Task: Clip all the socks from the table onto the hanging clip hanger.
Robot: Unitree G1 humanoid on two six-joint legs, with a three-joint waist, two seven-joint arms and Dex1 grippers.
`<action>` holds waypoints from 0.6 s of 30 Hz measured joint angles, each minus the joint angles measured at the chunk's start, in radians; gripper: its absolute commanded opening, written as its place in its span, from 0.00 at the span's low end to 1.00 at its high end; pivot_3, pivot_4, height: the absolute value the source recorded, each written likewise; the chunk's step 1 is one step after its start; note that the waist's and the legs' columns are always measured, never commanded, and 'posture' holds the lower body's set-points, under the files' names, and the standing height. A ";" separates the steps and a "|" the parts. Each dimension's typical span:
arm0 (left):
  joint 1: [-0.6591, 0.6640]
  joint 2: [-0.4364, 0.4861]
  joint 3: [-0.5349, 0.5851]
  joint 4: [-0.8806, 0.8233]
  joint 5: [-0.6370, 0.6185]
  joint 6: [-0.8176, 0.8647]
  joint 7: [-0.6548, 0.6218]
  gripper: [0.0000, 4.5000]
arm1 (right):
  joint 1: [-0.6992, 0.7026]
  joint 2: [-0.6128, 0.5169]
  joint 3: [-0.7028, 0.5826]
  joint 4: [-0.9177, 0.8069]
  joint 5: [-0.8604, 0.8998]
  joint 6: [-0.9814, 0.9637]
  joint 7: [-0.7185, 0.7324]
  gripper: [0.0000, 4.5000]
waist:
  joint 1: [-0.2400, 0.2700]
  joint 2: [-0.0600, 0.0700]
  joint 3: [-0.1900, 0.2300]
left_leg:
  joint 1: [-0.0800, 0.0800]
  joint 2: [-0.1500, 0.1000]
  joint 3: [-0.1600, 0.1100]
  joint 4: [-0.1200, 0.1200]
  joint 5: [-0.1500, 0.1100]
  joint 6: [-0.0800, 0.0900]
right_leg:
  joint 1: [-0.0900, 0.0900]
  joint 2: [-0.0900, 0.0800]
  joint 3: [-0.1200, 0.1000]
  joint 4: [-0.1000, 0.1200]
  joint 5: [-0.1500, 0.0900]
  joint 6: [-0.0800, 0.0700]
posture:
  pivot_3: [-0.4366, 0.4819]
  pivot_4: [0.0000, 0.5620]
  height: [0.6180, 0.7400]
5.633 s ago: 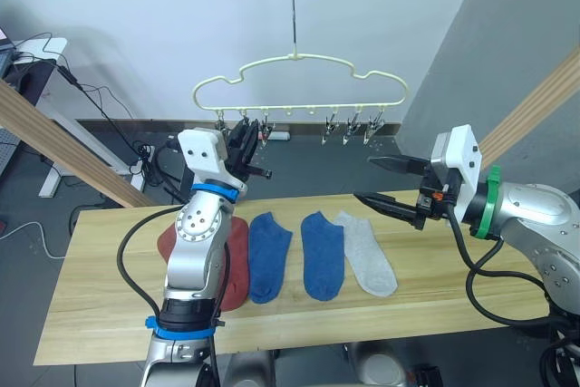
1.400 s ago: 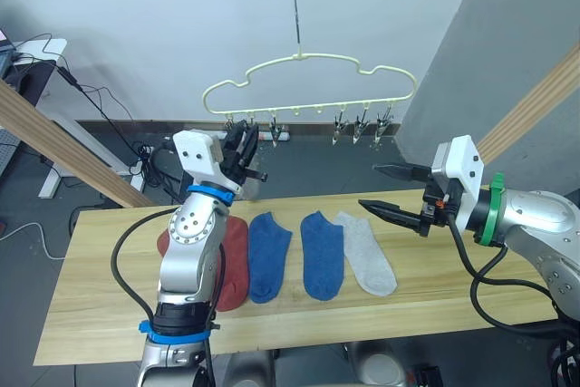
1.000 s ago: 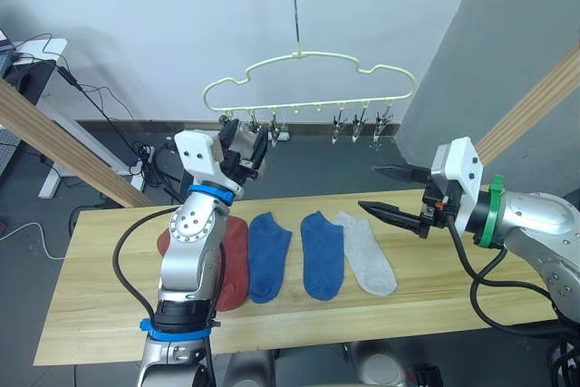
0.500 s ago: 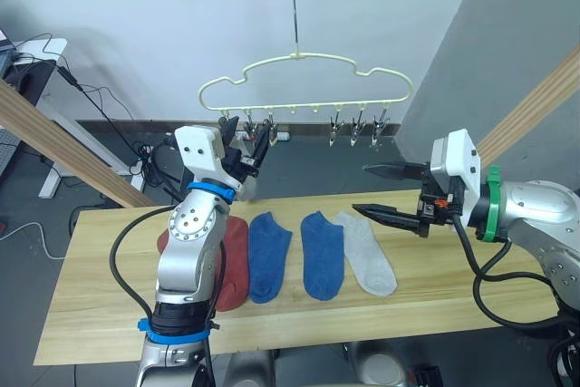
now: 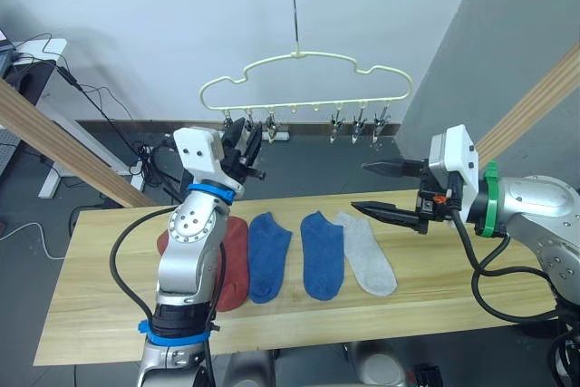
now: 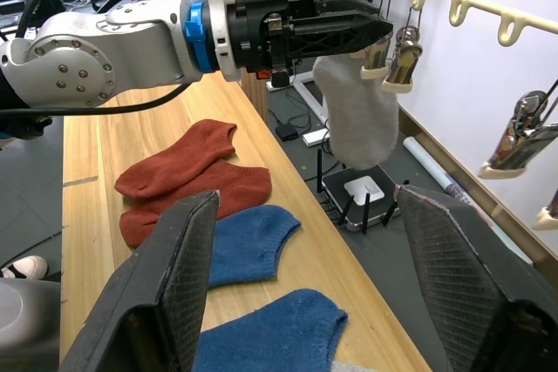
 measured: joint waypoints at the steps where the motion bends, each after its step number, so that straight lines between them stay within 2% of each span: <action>1: 0.005 0.000 0.002 0.000 0.000 -0.010 -0.001 0.37 | 0.000 0.001 0.000 -0.001 0.000 0.000 -0.002 0.74 | 0.000 0.000 0.000 | 0.000 0.000 0.000 0.000 0.000 0.000 | 0.000 0.000 0.000 0.000 0.000 0.000 | 0.18 0.51 1.00; 18: 0.011 0.000 0.000 0.036 0.008 -0.018 0.000 0.37 | 0.018 0.005 0.000 -0.012 0.001 0.015 -0.020 0.74 | 0.000 0.000 0.000 | 0.000 0.000 0.000 0.000 0.000 0.000 | 0.000 0.000 0.000 0.000 0.000 0.000 | 0.18 0.52 1.00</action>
